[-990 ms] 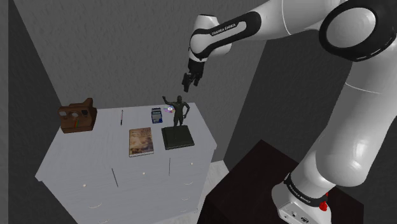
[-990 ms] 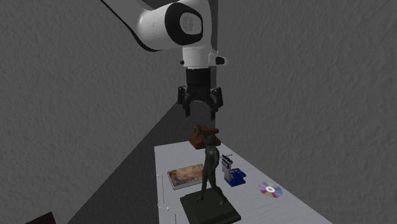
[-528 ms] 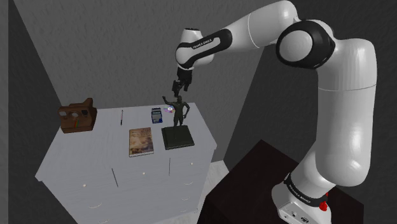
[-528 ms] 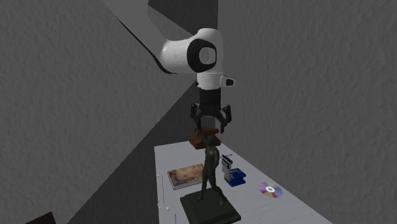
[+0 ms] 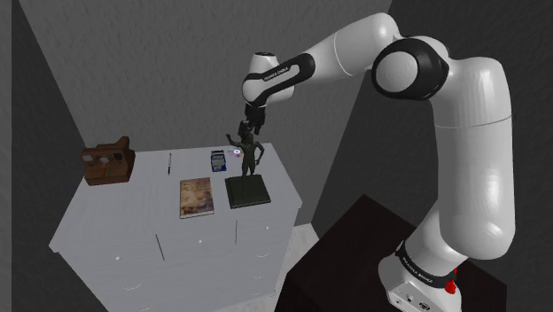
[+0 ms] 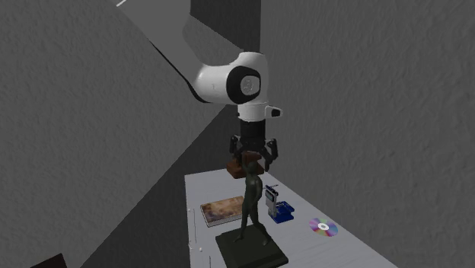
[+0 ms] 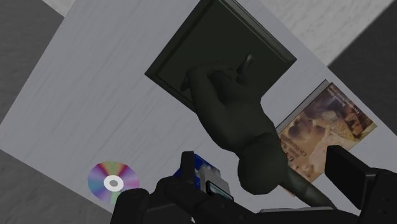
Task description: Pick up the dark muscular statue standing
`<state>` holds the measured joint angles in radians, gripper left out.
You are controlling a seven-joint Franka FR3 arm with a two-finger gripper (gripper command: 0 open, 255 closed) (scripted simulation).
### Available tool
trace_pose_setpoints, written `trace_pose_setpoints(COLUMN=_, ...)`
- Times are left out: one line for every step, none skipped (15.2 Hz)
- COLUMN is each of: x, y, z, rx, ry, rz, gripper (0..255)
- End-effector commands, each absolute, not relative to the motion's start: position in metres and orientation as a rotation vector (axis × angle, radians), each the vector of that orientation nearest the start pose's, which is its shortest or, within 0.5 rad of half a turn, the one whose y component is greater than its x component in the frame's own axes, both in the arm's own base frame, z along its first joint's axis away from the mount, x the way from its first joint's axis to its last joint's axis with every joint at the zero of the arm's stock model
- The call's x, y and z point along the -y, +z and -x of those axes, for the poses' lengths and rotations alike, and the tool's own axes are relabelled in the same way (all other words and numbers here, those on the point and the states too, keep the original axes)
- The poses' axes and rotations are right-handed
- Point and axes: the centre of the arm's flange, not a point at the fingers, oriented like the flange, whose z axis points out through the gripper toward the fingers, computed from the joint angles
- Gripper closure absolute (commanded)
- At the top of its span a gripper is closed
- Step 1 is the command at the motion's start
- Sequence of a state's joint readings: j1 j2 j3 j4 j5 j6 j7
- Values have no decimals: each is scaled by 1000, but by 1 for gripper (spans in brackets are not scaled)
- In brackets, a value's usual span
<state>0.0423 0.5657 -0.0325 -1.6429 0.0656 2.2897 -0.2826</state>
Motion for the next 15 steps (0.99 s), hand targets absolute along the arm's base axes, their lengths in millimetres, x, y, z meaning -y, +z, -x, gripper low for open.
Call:
trace_pose_setpoints(x=-11, y=289, z=-693, rx=400, ry=-134, rz=3090, gripper=0)
trace_pose_setpoints(x=-12, y=289, z=-692, rx=399, ry=-134, rz=3090, gripper=255)
trace_pose_setpoints(x=-12, y=288, z=-692, rx=399, ry=-134, rz=3090, gripper=255)
trace_pose_setpoints(x=-12, y=288, z=-692, rx=399, ry=-134, rz=3090, gripper=255)
trace_pose_setpoints(x=-12, y=288, z=-692, rx=399, ry=-134, rz=3090, gripper=255)
trace_pose_setpoints(x=-12, y=288, z=-692, rx=399, ry=-134, rz=3090, gripper=255)
trace_pose_setpoints(x=-12, y=288, z=-692, rx=399, ry=-134, rz=3090, gripper=255)
trace_pose_setpoints(x=-12, y=288, z=-692, rx=399, ry=-134, rz=3090, gripper=255)
trace_pose_setpoints(x=-12, y=288, z=-692, rx=399, ry=-134, rz=3090, gripper=255)
trace_pose_setpoints(x=-12, y=288, z=-692, rx=399, ry=-134, rz=3090, gripper=255)
trace_pose_setpoints(x=-11, y=289, z=-693, rx=400, ry=-134, rz=3090, gripper=255)
trace_pose_setpoints(x=-11, y=294, z=-693, rx=400, ry=-134, rz=3090, gripper=255)
trace_pose_setpoints(x=-11, y=299, z=-693, rx=400, ry=-134, rz=3090, gripper=255)
trace_pose_setpoints(x=-11, y=305, z=-693, rx=400, ry=-134, rz=3090, gripper=255)
trace_pose_setpoints(x=-11, y=310, z=-693, rx=400, ry=-134, rz=3090, gripper=255)
